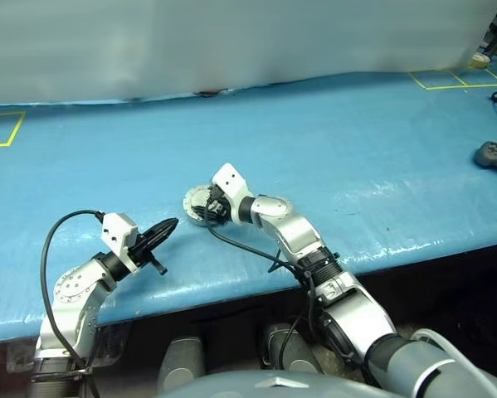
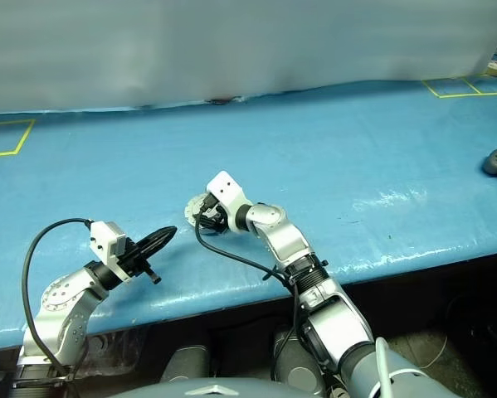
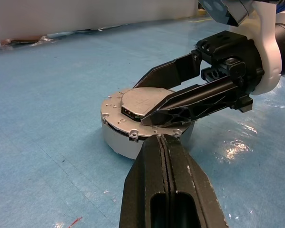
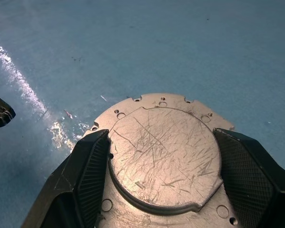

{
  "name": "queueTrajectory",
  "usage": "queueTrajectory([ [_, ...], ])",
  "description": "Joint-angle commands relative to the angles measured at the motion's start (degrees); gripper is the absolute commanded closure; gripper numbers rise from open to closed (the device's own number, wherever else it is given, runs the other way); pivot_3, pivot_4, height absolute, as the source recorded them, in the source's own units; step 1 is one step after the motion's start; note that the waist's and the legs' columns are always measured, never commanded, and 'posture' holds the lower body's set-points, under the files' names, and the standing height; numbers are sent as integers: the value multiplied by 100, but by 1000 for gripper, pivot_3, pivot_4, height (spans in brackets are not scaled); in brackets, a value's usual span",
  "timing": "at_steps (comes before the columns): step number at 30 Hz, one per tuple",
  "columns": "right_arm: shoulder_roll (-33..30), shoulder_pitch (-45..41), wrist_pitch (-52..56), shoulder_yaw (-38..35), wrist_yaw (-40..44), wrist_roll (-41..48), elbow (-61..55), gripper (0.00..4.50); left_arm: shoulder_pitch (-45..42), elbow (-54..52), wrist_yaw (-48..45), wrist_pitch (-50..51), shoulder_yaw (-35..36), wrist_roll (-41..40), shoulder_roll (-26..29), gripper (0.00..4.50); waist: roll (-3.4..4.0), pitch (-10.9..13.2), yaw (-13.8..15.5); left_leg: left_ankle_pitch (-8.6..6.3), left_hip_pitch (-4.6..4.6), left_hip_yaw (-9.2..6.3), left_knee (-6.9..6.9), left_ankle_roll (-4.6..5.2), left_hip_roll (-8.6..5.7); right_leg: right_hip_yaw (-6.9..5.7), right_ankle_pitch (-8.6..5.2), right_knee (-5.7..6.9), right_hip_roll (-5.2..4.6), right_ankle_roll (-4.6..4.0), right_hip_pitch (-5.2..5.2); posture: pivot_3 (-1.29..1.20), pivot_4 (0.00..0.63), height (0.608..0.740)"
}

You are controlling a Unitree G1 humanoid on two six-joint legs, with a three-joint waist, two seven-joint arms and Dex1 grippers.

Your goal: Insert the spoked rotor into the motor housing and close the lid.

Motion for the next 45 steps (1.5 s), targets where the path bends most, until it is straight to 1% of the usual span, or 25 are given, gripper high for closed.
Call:
queueTrajectory([
  [1, -45, -128, 8, 4, 97, -53, -185, 1348, -28, -190, 3, -35, 0, -39, 23, 4500, 0, 0, 1, 0, -1, 0, -4, 0, 0, 0, 8, -5, 0, 14, 0, 0, 150, 740],
  [12, -141, -69, -43, 74, 190, -176, -134, 1348, -62, -143, -22, -34, -26, -23, 28, 4500, 0, 0, 9, 0, -2, 0, -16, 0, 0, -2, 12, -21, -2, 20, 3, 0, 150, 740],
  [23, -129, 118, -451, 23, 74, -238, 43, 1348, -75, -111, -20, -12, -61, -21, 35, 4500, 0, 0, 10, 0, -2, 0, -16, 0, 0, -2, 13, -24, -2, 21, 4, 0, 150, 740],
  [31, -114, 104, -314, -45, 129, -136, 86, 1348, -69, -115, -23, 24, -64, -27, 49, 4500, 0, 0, 11, 0, -1, 0, -15, 0, 0, -2, 13, -25, -2, 21, 6, 0, 150, 740],
  [39, -141, 137, -773, -59, 178, -147, 167, 1348, -74, -97, -34, 45, -64, -26, 62, 4500, -1, 0, 11, 0, -1, 0, -15, 0, 0, -2, 13, -25, -2, 22, 6, 0, 150, 740],
  [45, -170, 177, -892, -42, 198, -179, 210, 1348, -90, -93, -46, 66, -76, -23, 75, 4500, -1, 0, 12, 0, -1, 0, -15, 0, 0, -2, 14, -25, -2, 22, 6, 0, 150, 740],
])
